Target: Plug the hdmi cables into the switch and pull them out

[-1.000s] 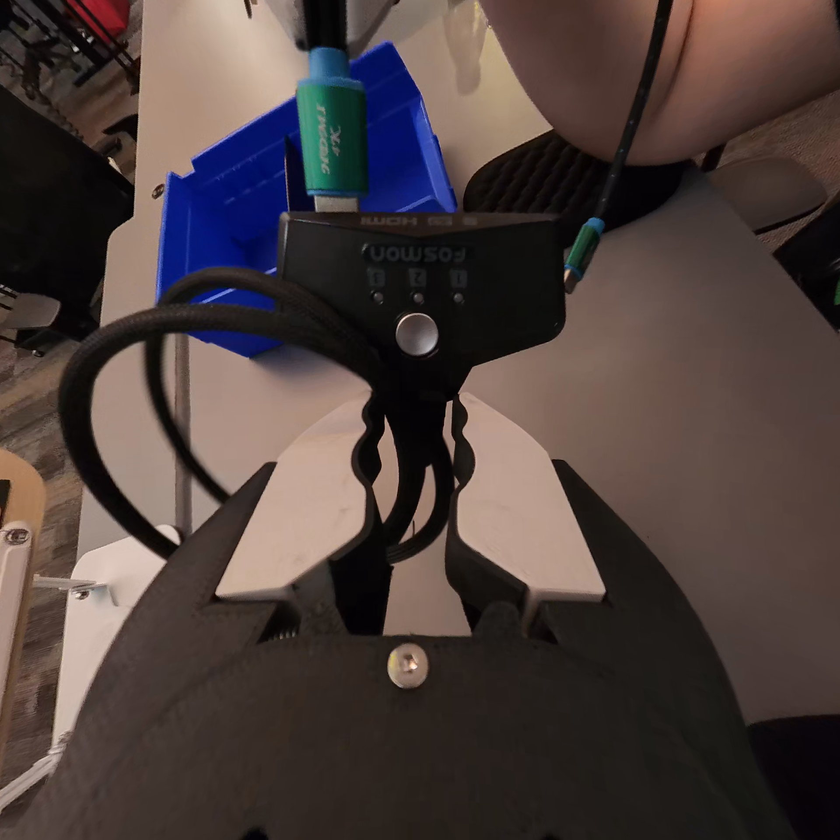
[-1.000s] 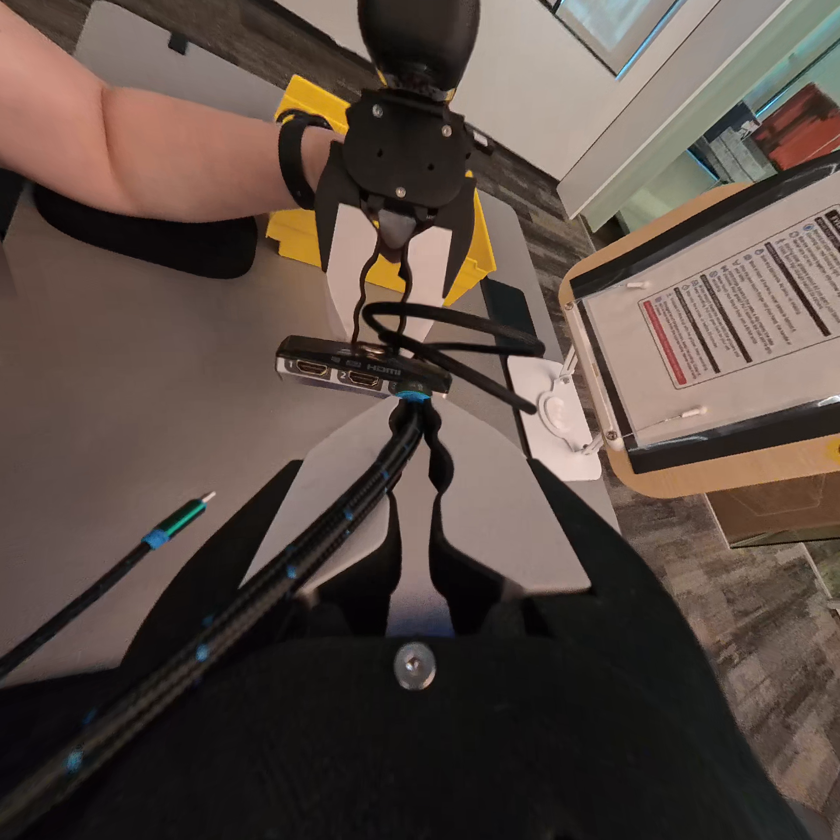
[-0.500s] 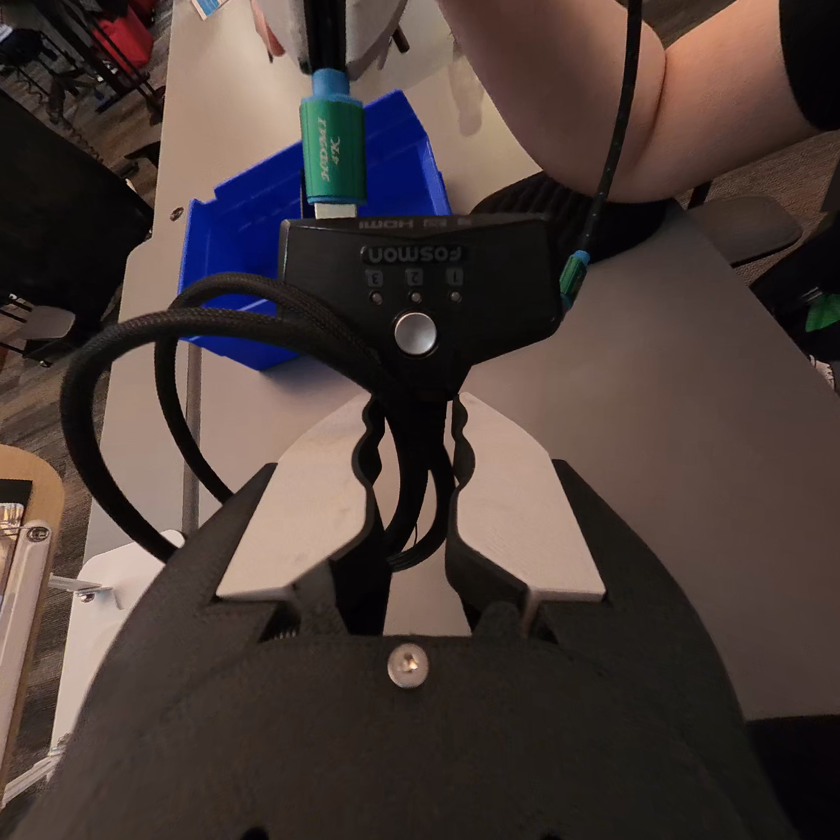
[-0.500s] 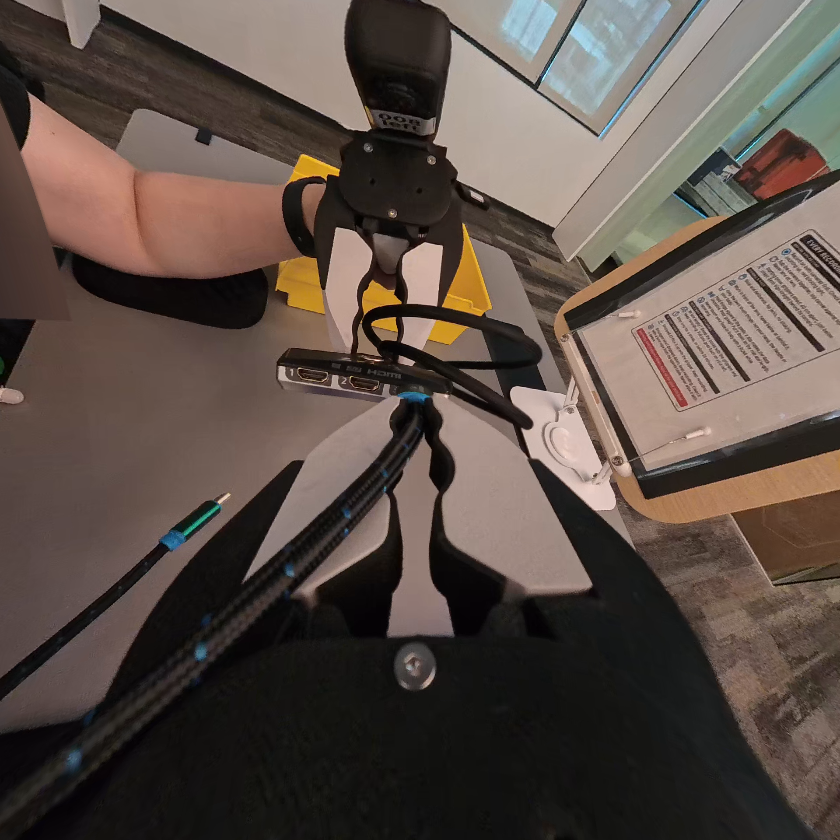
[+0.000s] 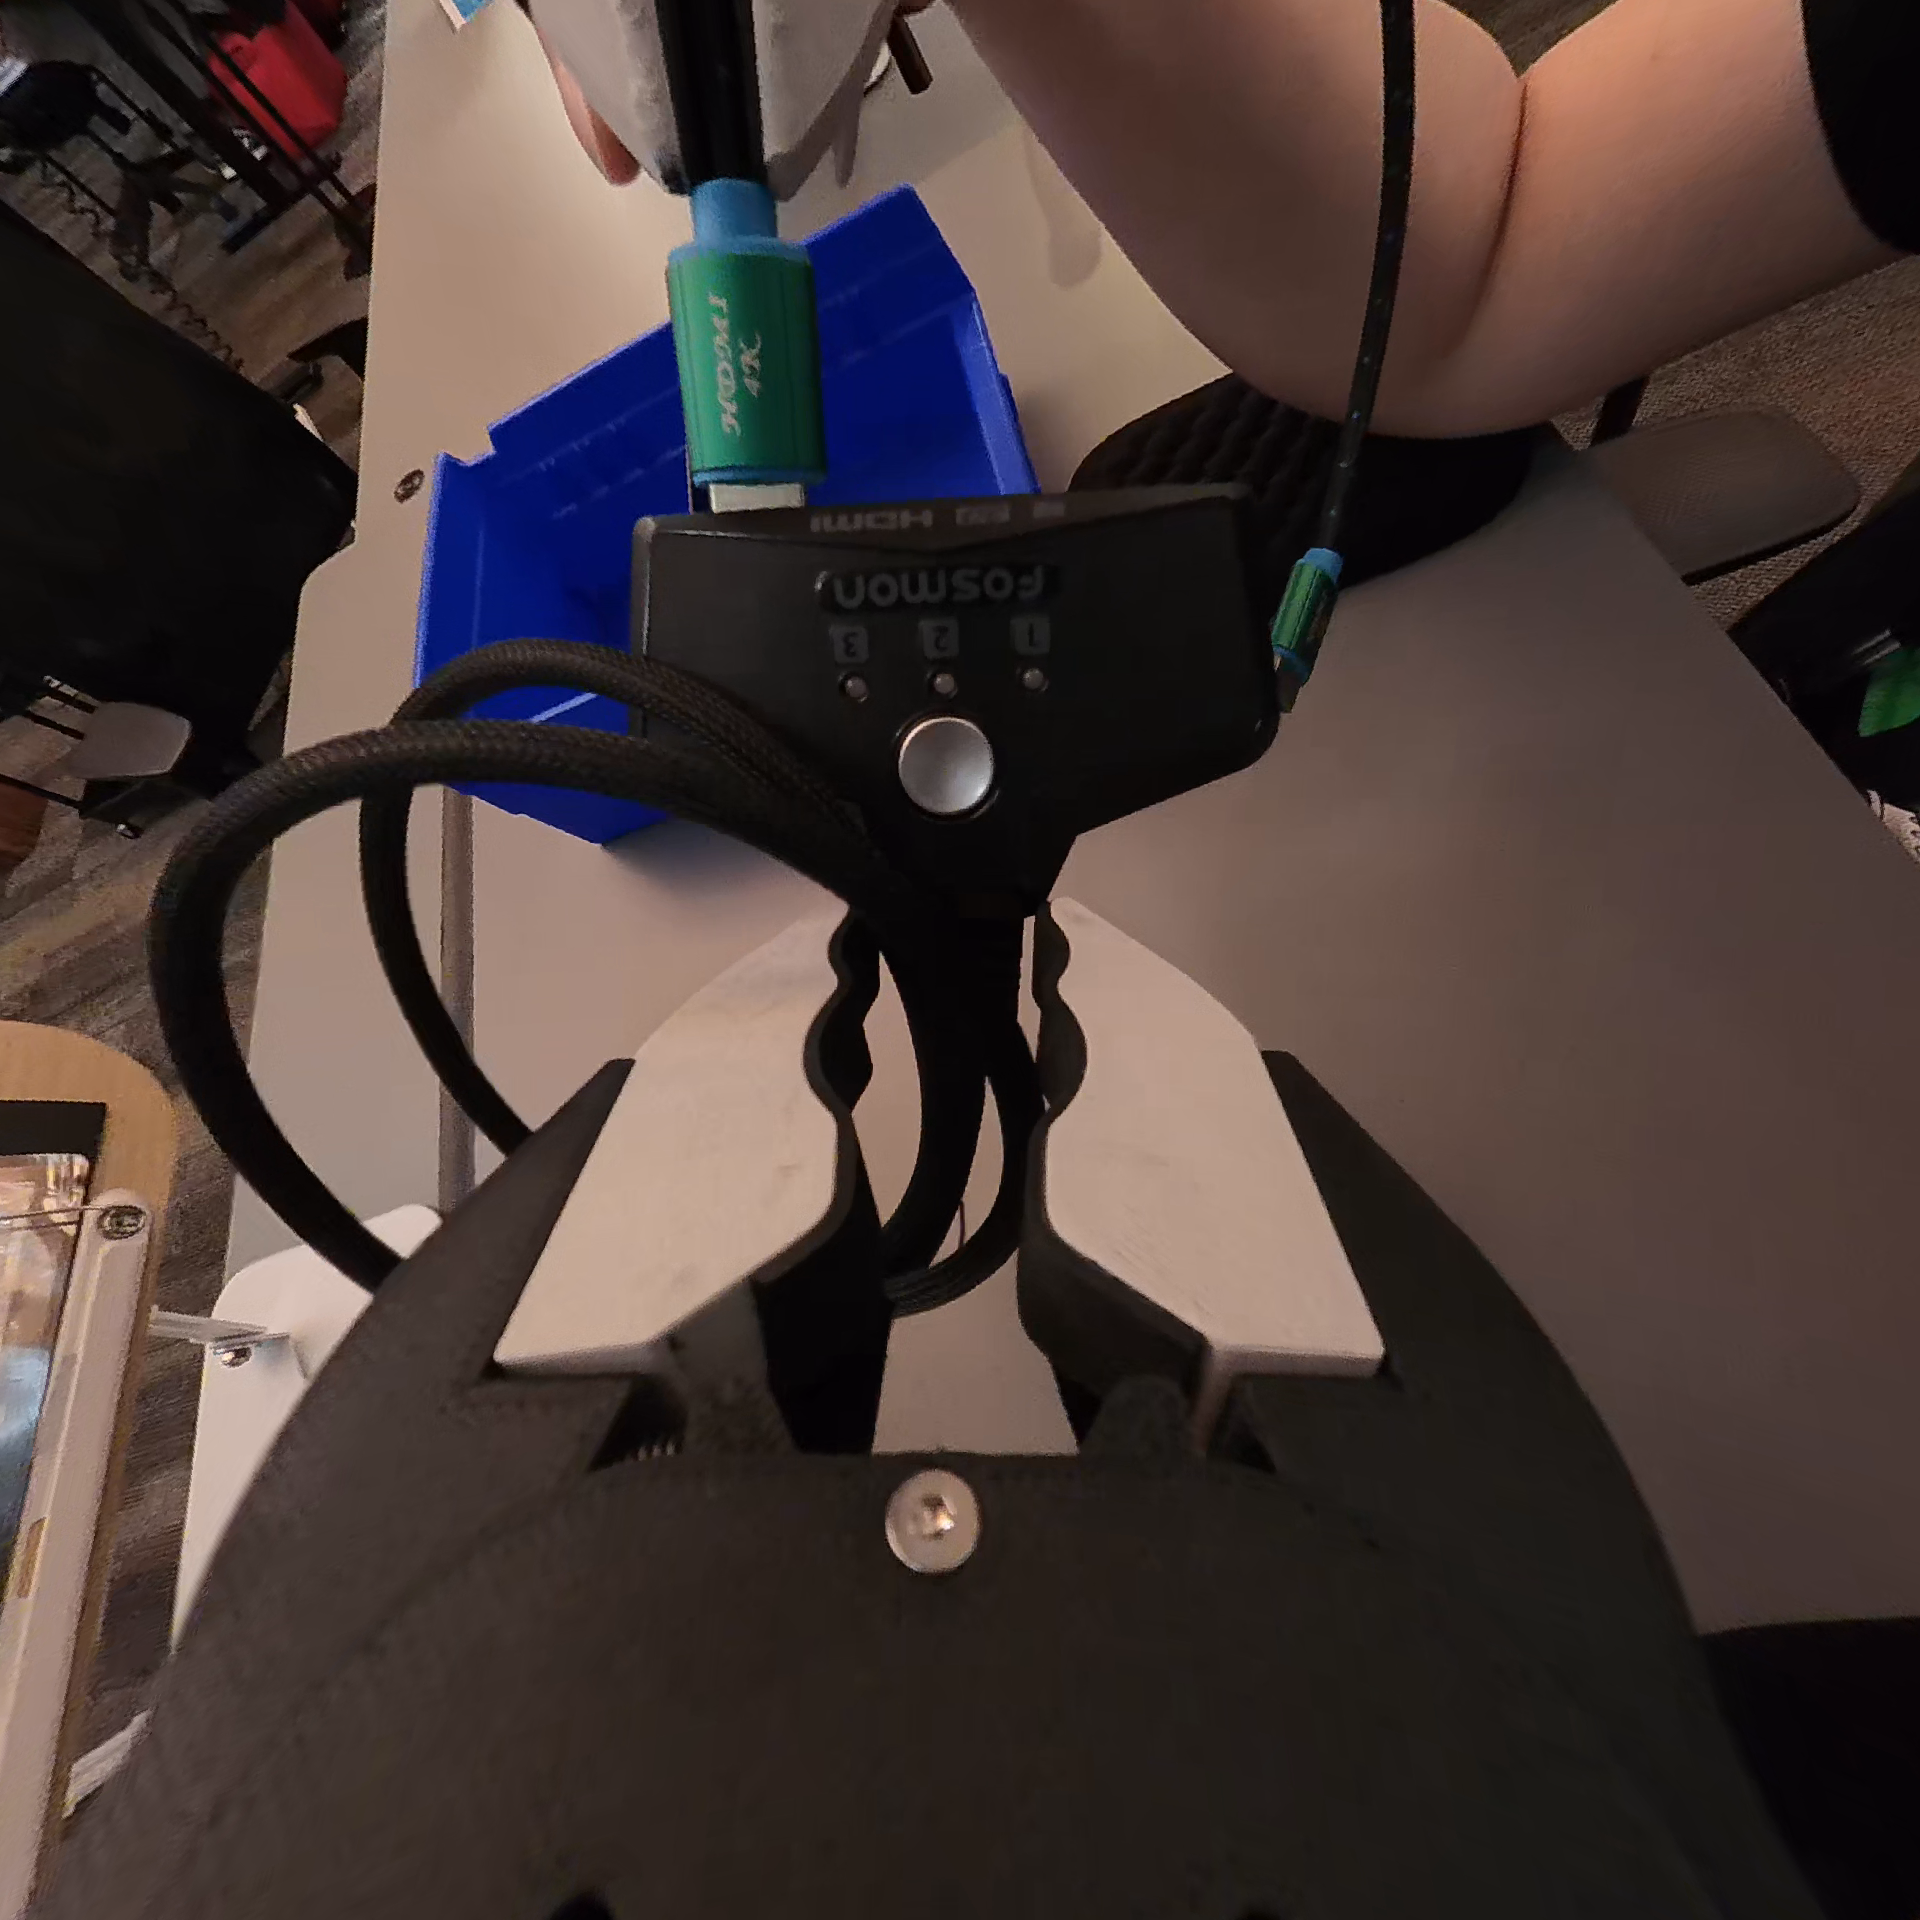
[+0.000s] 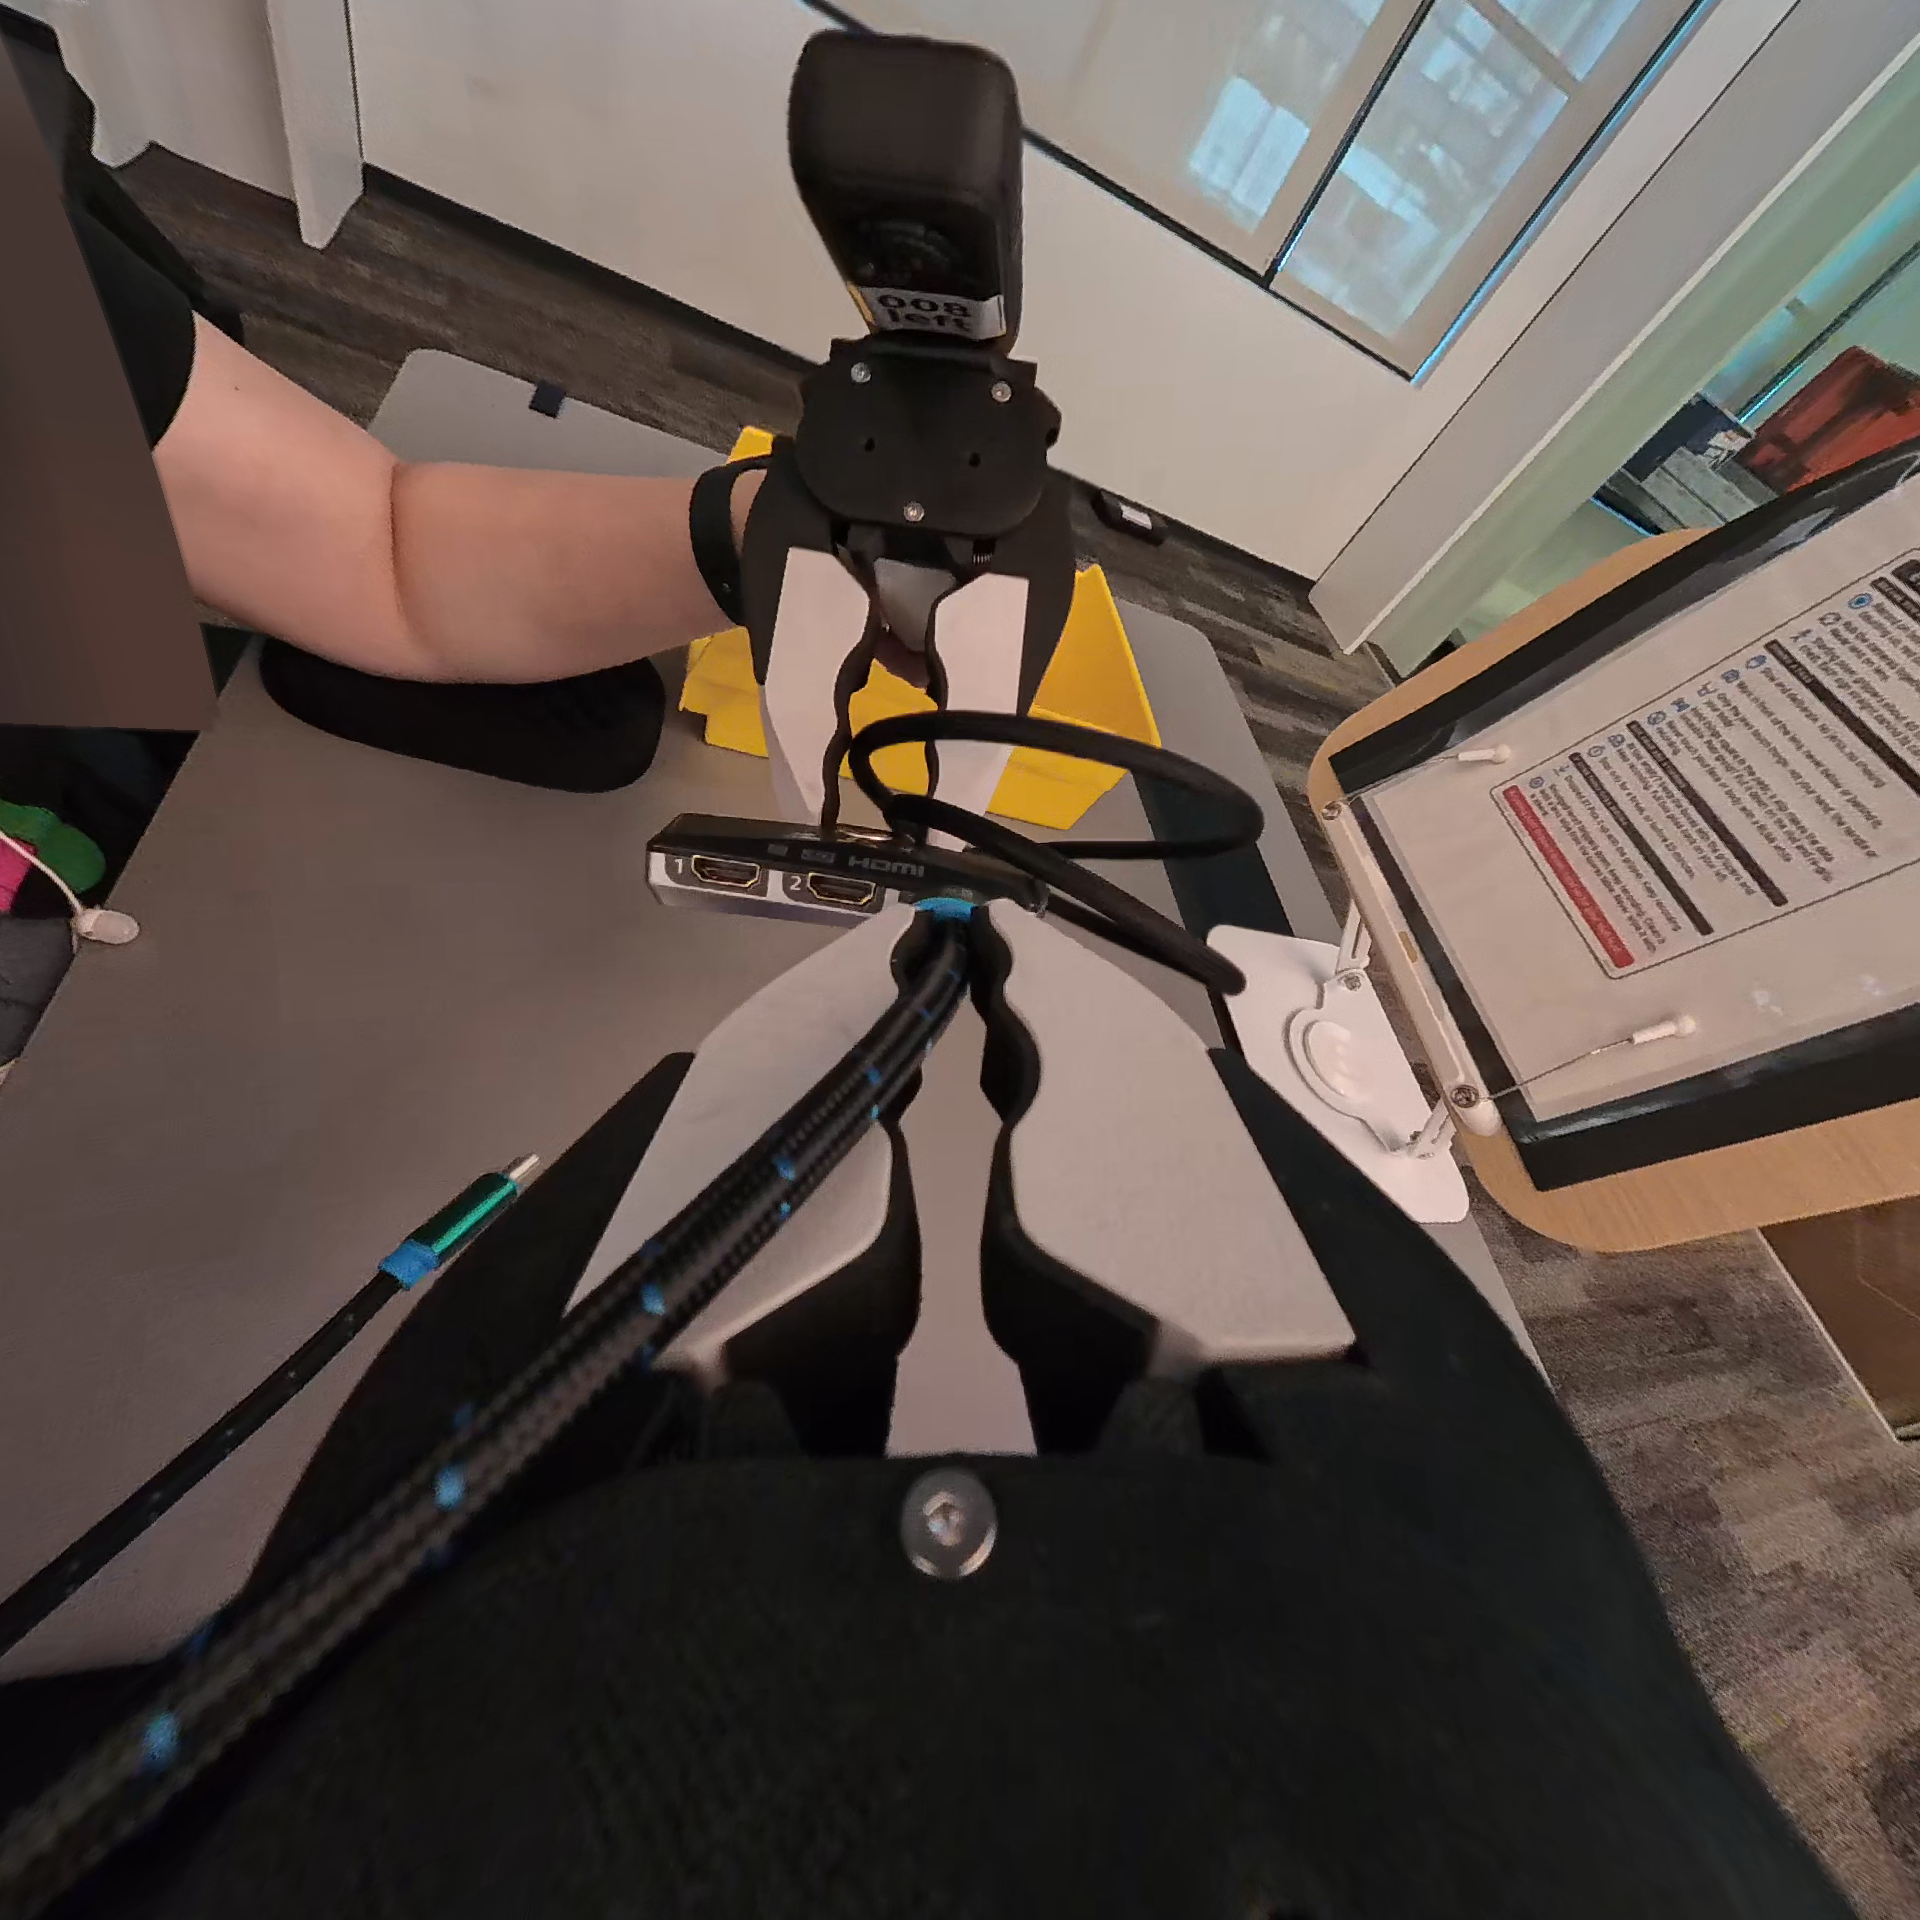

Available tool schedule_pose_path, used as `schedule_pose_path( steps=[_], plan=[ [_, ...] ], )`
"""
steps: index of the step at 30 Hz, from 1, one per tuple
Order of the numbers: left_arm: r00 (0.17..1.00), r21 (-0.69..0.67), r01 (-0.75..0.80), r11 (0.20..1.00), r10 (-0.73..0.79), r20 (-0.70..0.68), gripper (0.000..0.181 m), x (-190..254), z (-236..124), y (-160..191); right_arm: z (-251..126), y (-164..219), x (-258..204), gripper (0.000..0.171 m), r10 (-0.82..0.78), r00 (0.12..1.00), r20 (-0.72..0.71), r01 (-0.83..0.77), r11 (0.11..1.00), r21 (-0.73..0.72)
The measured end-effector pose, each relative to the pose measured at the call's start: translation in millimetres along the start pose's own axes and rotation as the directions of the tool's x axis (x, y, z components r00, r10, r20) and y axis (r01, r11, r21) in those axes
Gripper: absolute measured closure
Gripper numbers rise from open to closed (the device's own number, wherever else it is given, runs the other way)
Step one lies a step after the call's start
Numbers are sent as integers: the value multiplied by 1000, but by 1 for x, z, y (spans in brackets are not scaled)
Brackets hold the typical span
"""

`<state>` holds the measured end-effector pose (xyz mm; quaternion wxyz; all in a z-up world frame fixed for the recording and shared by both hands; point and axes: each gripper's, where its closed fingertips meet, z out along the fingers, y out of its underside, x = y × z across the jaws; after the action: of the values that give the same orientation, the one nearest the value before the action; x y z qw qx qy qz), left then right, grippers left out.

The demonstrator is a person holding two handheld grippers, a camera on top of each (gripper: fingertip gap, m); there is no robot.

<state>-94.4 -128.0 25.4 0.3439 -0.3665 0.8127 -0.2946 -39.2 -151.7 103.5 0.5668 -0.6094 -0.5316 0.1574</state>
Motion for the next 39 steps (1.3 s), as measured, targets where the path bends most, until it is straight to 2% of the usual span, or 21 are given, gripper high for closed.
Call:
schedule_pose_path(
  steps=[7,10,14,18,23,26,29,31,35,39],
  plan=[
    [1000,-17,-1,1000,1,12,154,-2,2,2,4,-8,-1,163,11,1000,25,-12,998,68],
    [1000,-14,5,1000,-5,18,153,-5,5,4,3,-5,1,163,2,1000,4,-2,999,41],
    [997,43,10,999,-13,79,153,-15,0,-2,2,-15,11,163,46,998,-36,-41,991,129],
    [989,-32,-15,999,20,144,153,-19,-8,5,8,-13,11,156,1,998,-61,6,994,109],
    [988,-31,-22,999,27,152,153,-17,-13,0,7,-20,8,155,-12,997,-75,21,993,119],
    [986,-25,-37,999,41,159,153,-16,-15,-3,7,-19,15,142,-32,990,-134,45,994,96],
    [985,-24,-44,999,47,164,153,-15,-17,-6,10,-18,11,143,-39,993,-108,49,994,94],
    [985,-26,-45,999,49,166,153,-14,-17,-6,13,-18,7,151,-48,995,-86,56,994,95],
    [983,-32,-52,998,57,177,153,-15,-19,-6,13,-19,8,151,-50,994,-98,58,995,87],
    [984,44,-45,998,36,173,154,-15,-26,-17,7,-27,7,151,-74,991,-110,88,988,130]
  ],
)
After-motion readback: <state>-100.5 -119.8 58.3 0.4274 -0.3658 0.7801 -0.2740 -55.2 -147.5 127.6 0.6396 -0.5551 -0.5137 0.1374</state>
